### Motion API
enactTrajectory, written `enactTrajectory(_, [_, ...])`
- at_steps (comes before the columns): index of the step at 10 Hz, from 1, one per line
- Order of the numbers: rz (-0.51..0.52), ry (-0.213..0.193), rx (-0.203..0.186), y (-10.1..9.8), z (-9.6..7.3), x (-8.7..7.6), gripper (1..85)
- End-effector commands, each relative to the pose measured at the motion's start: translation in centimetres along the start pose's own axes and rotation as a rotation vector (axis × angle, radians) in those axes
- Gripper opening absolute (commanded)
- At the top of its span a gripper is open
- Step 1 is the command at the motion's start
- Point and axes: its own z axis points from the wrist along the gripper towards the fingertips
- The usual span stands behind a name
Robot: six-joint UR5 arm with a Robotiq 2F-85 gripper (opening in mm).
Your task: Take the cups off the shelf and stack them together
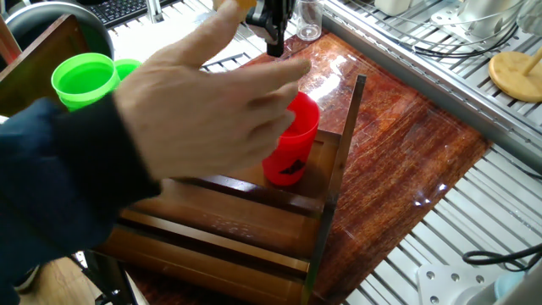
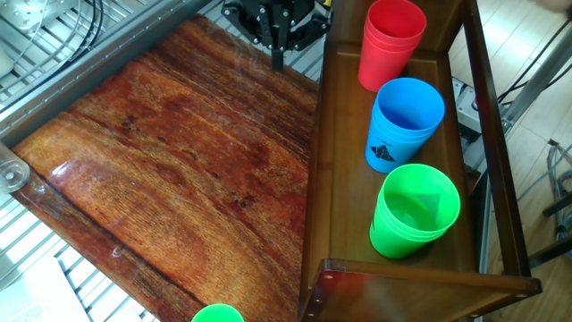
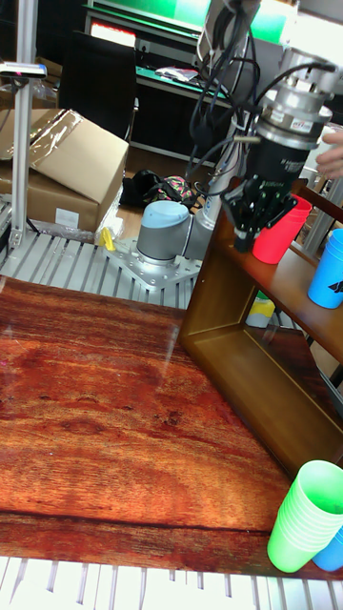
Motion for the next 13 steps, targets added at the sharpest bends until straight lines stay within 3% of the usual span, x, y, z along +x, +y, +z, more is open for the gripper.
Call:
enactTrajectory(1, [-0.029,-0.058,-0.039,-0.5,2.1,-1.8,1.3])
enactTrajectory(2, [-0.006,-0.052,-0.072,0.1,1.8,-1.1,1.3])
enactTrajectory(4, [-0.045,0.03,0.036,-2.9,1.8,-0.2,1.3])
enactTrajectory(5, [0.001,0.069,0.027,-2.6,2.1,0.2,1.3])
enactTrajectory(6, [0.034,0.038,0.015,-2.2,1.8,-0.7,1.3])
enactTrajectory(7, [0.034,0.034,0.018,-2.2,1.2,-0.8,1.3])
enactTrajectory(8, [0.055,0.059,0.021,-1.7,1.3,-0.7,1.3])
enactTrajectory(9, [0.065,0.054,0.011,-1.5,1.6,-0.9,1.3])
enactTrajectory(11, [0.074,0.02,-0.014,-0.8,0.9,-1.0,1.3])
enactTrajectory(12, [0.025,-0.005,0.01,-1.2,0.3,-1.1,1.3])
enactTrajectory(13, [0.05,0.025,-0.025,-0.3,0.4,-0.4,1.3])
